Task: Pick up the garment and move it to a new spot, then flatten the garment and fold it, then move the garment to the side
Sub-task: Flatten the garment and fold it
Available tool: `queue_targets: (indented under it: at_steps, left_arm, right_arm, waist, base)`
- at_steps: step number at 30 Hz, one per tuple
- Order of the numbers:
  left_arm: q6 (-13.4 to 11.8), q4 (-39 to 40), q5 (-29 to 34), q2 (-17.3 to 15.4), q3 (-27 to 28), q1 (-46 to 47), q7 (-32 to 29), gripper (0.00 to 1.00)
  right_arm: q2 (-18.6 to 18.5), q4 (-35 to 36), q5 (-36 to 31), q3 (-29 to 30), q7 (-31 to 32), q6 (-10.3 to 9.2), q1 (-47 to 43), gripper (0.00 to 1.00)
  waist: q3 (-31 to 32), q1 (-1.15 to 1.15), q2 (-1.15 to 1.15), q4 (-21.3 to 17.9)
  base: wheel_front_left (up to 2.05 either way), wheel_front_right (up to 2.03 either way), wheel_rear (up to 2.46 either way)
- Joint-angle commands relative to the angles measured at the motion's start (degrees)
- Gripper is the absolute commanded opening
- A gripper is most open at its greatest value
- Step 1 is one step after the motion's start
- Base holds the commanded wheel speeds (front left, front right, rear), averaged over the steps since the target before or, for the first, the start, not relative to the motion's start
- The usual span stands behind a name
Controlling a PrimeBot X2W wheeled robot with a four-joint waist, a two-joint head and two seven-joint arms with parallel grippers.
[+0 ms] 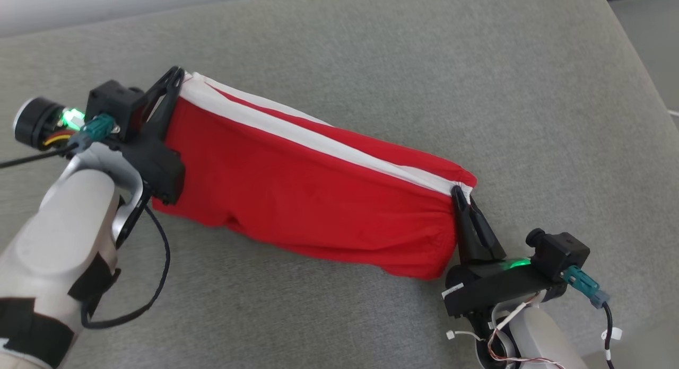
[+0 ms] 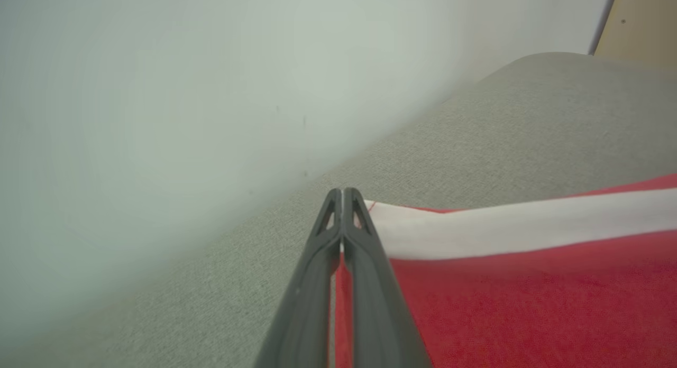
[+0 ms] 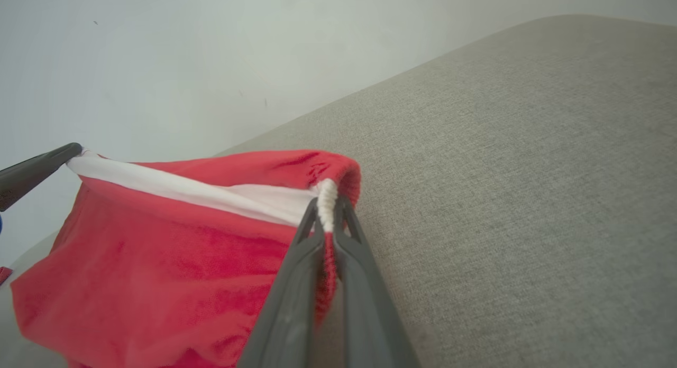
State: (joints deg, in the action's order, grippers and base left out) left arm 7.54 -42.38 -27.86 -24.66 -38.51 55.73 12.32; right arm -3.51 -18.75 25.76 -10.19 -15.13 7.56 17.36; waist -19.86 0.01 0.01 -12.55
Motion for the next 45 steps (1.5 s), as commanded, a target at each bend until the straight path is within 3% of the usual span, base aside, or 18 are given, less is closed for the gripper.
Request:
queue_targets:
  at_steps: [1,13,14,15,16,17,32,40,45]
  left_arm:
    - [-0.2,-0.5,-0.6,-0.2,-1.2,1.3,0.1,0.0]
    - [-0.2,-6.2,-3.6,-1.3,-7.4,8.0,1.7,0.0]
    - [-0.2,-7.0,-3.6,-1.2,-7.2,8.3,1.8,0.0]
    - [-0.3,-7.7,-3.6,-0.9,-7.1,8.5,2.0,0.38]
    - [-0.3,-8.3,-3.4,-0.6,-7.2,8.5,2.2,0.59]
    - [-0.6,-9.0,-3.6,-0.2,-6.9,8.3,2.3,1.0]
    - [-4.2,-7.1,-6.2,4.9,1.0,-2.8,2.9,1.0]
    - [-3.9,-9.2,-8.3,7.1,3.6,-9.3,2.9,1.0]
    - [-5.4,-11.5,-7.8,6.9,4.9,-10.1,2.9,1.0]
  right_arm:
    - [0.2,0.1,0.7,-0.3,0.0,-0.15,0.6,0.0]
    - [0.6,-0.3,2.5,-3.7,0.0,-0.15,1.6,0.0]
    - [0.6,-0.2,2.6,-3.9,0.0,-0.15,1.6,0.23]
    - [0.6,-0.2,3.0,-3.8,0.0,-0.15,1.5,0.78]
    - [0.6,-0.3,3.1,-3.7,0.0,-0.15,1.6,1.0]
    - [0.6,-0.5,3.5,-3.3,0.0,-0.15,1.6,1.0]
    - [0.6,-0.5,-0.9,5.7,0.0,-0.15,-2.8,1.0]
    - [0.6,-1.0,-1.1,8.0,0.0,-0.15,-3.8,1.0]
    - [0.6,-1.0,-1.4,8.0,0.0,-0.15,-3.5,1.0]
  waist:
    - [-2.5,-0.01,-0.01,-2.3]
    - [-5.6,-0.01,-0.01,-4.2]
    - [-5.7,-0.01,-0.01,-4.2]
    - [-5.7,-0.01,-0.01,-4.2]
    - [-5.7,-0.01,-0.01,-4.1]
    - [-5.6,-0.01,-0.01,-4.0]
    - [0.7,-0.01,-0.01,0.7]
    - [1.9,-0.01,-0.01,1.0]
    - [1.3,-0.01,-0.01,0.2]
  base:
    - [0.0,0.0,0.0]
    - [0.0,0.0,0.0]
    - [0.0,0.0,0.0]
    - [0.0,0.0,0.0]
    - [0.0,0.0,0.0]
    - [0.0,0.0,0.0]
    - [0.0,0.0,0.0]
    - [0.0,0.0,0.0]
    - [0.0,0.0,0.0]
